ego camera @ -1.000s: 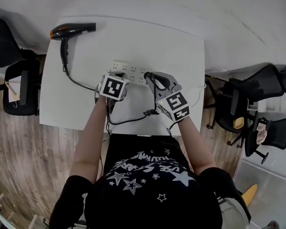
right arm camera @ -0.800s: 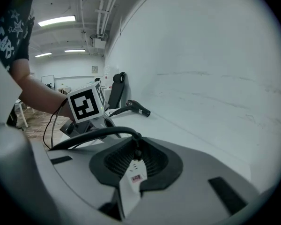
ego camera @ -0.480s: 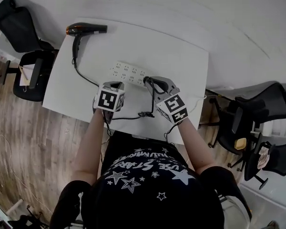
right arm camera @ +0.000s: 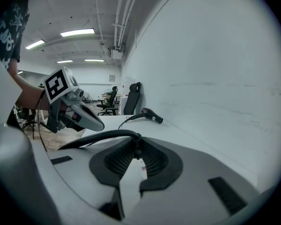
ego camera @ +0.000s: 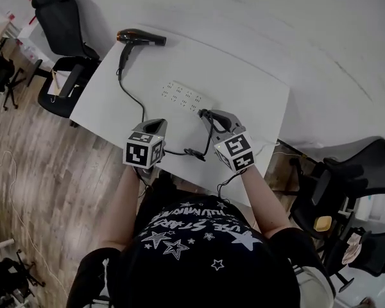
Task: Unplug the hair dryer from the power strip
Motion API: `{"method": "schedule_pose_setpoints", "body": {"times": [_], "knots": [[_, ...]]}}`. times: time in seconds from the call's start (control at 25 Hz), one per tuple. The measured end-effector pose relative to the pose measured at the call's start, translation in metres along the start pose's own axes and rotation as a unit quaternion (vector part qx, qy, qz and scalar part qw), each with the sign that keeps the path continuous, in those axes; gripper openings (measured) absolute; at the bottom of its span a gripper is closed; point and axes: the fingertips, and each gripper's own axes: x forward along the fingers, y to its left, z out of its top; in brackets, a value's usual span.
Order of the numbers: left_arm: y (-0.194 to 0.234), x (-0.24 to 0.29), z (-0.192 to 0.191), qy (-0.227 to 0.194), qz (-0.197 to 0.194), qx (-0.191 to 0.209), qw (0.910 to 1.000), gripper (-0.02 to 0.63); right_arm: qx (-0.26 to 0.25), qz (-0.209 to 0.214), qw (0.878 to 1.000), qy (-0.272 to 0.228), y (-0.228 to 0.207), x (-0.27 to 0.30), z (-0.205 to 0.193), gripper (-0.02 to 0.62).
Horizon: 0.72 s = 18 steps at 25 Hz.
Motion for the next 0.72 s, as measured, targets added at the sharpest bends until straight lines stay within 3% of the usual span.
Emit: {"method": "schedule_pose_setpoints", "body": {"times": [0.4,0.72], "knots": [[-0.061,-0.049,-0.036,-0.048,0.061,-0.050,0.9957,0.008,-0.009,0.039,0.999,-0.014,0.010,-0.057,-0.026,0.063],[-0.105,-0.088,-0.084,-0.068,0.088,-0.125,0.9860,0.008,-0.022,0.071,0.997,0.004,0.026,-0.092,-0.060,0.064]]}}
